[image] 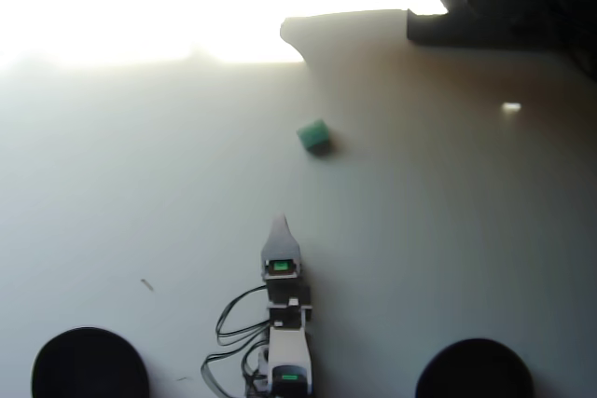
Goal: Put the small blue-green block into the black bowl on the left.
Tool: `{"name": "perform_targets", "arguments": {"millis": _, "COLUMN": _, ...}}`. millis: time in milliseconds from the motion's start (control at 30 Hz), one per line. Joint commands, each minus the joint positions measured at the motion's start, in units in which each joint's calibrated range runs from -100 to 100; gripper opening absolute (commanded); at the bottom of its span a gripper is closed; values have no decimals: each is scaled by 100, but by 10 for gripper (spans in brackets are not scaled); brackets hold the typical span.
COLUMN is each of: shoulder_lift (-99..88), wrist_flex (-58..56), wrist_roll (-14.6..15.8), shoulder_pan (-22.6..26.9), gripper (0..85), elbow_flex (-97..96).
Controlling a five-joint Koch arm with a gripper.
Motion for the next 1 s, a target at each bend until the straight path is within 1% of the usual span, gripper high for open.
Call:
{"name": "perform_targets", "arguments": {"millis": 0, "shoulder_lift": 3, "wrist_flex": -30, "wrist_roll": -83, "shoulder_pan": 20, "gripper": 479, "elbow_flex": 28}}
{"name": "perform_targets", "arguments": {"millis": 133, "shoulder_lift": -18, "wrist_flex": -119, "wrist_roll": -151, "shoulder_pan": 49, "gripper": 480, "elbow_flex": 93}}
{"name": "perform_targets", "arguments": {"millis": 233, "shoulder_lift": -147, "wrist_flex": -468, "wrist_roll": -249, "shoulder_pan": 10, "gripper": 482, "elbow_flex": 259}}
{"name": "perform_targets", "arguments": {"millis": 400, "shoulder_lift": -1100, "wrist_flex": -1886, "wrist_roll": -332, "shoulder_pan": 10, "gripper": 482, "elbow_flex": 860}}
{"name": "perform_targets", "arguments": {"millis": 533, "shoulder_lift": -1239, "wrist_flex": -2738, "wrist_roll": -366, "shoulder_pan": 10, "gripper": 482, "elbow_flex": 1701}}
{"name": "perform_targets", "arguments": {"millis": 800, "shoulder_lift": -532, "wrist_flex": -4302, "wrist_roll": -498, "shoulder_pan": -29, "gripper": 480, "elbow_flex": 3772}}
{"name": "perform_targets", "arguments": {"millis": 967, "shoulder_lift": 475, "wrist_flex": -4821, "wrist_roll": -581, "shoulder_pan": -68, "gripper": 479, "elbow_flex": 5010}}
